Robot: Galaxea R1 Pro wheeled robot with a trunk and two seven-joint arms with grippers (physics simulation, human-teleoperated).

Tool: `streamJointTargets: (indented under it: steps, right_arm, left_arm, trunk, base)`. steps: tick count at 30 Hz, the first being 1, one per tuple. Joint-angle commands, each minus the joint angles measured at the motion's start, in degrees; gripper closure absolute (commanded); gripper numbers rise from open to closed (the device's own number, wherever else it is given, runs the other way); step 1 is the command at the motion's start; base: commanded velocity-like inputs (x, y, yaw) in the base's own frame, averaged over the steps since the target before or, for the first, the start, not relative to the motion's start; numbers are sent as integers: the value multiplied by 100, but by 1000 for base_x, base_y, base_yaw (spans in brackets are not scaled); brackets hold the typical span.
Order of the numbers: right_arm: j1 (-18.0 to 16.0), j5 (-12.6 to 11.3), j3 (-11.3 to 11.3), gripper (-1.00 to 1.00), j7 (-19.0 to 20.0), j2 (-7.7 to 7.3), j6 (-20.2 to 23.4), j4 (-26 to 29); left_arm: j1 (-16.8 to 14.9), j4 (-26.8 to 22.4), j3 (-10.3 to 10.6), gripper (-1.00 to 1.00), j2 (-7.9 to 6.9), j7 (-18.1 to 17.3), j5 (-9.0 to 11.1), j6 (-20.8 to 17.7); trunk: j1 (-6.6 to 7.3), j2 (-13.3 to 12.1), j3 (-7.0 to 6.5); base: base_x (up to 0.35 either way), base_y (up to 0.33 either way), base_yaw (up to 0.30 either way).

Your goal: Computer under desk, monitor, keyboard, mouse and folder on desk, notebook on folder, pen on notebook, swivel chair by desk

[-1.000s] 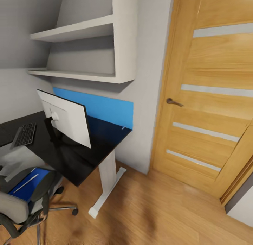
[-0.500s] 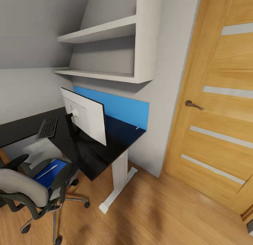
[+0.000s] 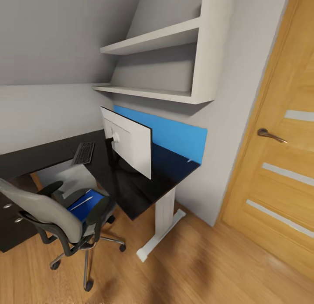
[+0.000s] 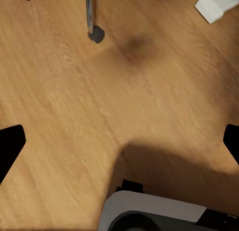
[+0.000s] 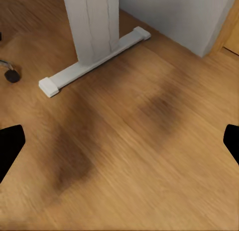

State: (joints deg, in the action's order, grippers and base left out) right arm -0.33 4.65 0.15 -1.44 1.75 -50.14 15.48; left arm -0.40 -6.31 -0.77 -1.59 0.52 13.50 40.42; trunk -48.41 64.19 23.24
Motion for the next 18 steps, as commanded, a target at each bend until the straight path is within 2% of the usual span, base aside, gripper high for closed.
streamJointTargets:
  steps: [1,18]
  right_arm:
    - [-2,36,-6,-100,-15,0,-13,-3]
    - [-2,36,10,-100,-15,13,-14,-224]
  left_arm:
    - [-4,4,-5,-100,0,4,-5,16]
    - [-7,7,-2,-100,5,1,-7,18]
  trunk:
    - [0,4,6]
    - [0,4,6]
  base:
    - [0,0,288]
    - [0,0,288]
